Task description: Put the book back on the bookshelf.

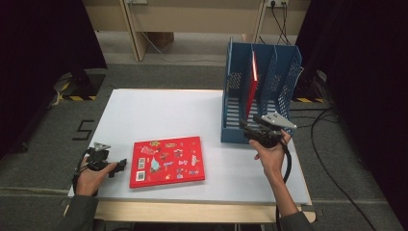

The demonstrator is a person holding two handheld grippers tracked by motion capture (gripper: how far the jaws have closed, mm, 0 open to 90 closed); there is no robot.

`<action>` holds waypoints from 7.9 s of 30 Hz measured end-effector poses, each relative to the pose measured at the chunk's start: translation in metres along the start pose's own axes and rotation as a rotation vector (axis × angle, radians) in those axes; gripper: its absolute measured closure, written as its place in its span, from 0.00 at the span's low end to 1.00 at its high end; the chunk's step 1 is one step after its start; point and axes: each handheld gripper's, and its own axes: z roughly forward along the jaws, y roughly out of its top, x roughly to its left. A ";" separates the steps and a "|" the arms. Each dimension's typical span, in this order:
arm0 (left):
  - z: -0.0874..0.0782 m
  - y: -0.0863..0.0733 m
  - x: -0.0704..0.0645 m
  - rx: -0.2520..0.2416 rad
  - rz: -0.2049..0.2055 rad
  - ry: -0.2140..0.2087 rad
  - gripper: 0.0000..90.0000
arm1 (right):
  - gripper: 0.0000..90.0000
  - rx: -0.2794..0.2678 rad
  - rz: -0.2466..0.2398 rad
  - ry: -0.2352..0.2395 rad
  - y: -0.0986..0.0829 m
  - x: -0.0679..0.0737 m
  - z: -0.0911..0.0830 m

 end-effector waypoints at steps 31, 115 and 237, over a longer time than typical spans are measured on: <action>-0.011 0.006 -0.022 0.013 0.071 -0.082 0.28 | 0.35 0.220 0.004 0.230 -0.068 0.067 0.020; -0.022 0.015 -0.084 0.049 0.143 -0.467 0.55 | 0.51 0.233 0.258 0.404 -0.055 0.095 0.028; 0.003 -0.003 -0.026 -0.054 0.131 -0.173 0.19 | 0.86 -0.144 -0.072 0.619 0.014 0.163 0.008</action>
